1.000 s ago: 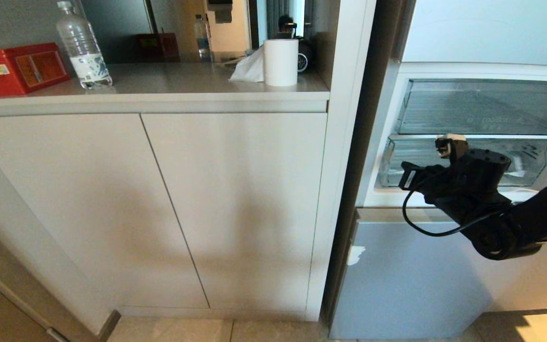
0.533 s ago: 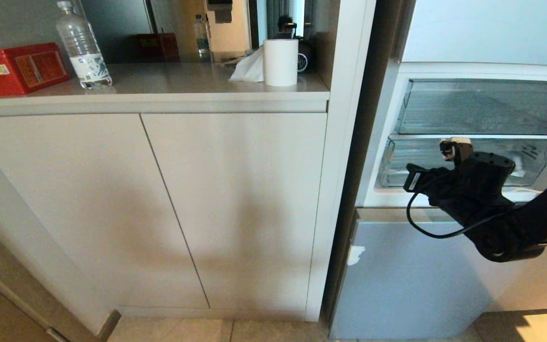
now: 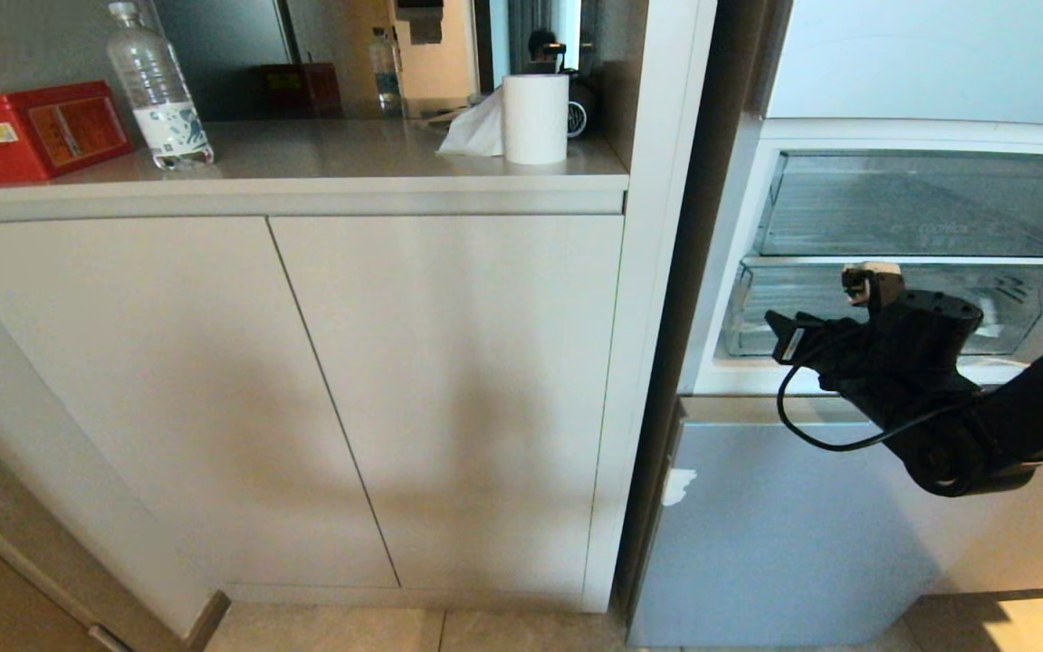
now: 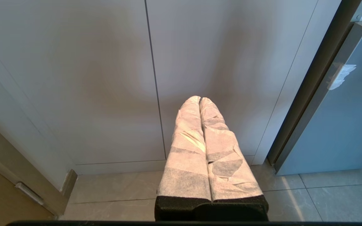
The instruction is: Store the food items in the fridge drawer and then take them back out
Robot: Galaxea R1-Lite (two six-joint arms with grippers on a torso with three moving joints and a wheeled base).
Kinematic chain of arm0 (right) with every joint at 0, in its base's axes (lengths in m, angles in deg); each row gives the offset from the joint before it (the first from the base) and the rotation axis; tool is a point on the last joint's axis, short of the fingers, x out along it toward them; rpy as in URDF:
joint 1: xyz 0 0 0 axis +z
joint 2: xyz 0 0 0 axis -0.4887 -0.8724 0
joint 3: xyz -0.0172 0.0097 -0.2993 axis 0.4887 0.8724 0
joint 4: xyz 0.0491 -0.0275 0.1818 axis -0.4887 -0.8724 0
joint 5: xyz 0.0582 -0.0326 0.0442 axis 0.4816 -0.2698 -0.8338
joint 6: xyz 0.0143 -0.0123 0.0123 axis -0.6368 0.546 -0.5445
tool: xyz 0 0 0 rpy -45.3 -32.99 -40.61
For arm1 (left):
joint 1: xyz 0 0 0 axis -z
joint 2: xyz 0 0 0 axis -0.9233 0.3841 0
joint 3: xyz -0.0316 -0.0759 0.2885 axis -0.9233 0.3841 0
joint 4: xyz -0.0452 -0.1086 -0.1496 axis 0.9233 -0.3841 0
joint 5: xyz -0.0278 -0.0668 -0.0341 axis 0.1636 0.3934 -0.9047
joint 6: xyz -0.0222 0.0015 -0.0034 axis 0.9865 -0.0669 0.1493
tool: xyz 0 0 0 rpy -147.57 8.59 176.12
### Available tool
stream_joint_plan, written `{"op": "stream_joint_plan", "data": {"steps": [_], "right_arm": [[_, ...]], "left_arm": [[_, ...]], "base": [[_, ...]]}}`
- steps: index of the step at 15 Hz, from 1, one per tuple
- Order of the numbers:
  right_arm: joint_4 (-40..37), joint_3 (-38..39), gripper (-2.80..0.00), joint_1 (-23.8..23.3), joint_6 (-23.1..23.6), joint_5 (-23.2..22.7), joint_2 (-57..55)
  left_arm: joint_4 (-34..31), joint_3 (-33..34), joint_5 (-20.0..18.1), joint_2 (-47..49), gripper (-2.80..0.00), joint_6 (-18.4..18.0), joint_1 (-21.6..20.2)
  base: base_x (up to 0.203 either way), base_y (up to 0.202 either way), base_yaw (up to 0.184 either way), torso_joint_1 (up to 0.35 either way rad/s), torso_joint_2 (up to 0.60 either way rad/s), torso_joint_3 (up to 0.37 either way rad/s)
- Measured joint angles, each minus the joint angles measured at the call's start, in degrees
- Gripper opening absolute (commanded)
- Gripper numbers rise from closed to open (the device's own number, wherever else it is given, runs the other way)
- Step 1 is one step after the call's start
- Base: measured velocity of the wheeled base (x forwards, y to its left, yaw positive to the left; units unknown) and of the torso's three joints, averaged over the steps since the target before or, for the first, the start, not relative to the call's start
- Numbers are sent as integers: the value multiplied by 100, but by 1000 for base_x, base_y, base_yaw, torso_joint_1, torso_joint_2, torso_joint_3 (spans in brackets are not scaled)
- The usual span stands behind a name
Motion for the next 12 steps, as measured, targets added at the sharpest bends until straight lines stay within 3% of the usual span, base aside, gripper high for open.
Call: {"op": "stream_joint_plan", "data": {"steps": [12], "right_arm": [[-175,-780,0,4,292,-119,-445]], "left_arm": [[-2,0,0,0,-280,2,0]], "base": [[0,0,0,0,0,0]]}}
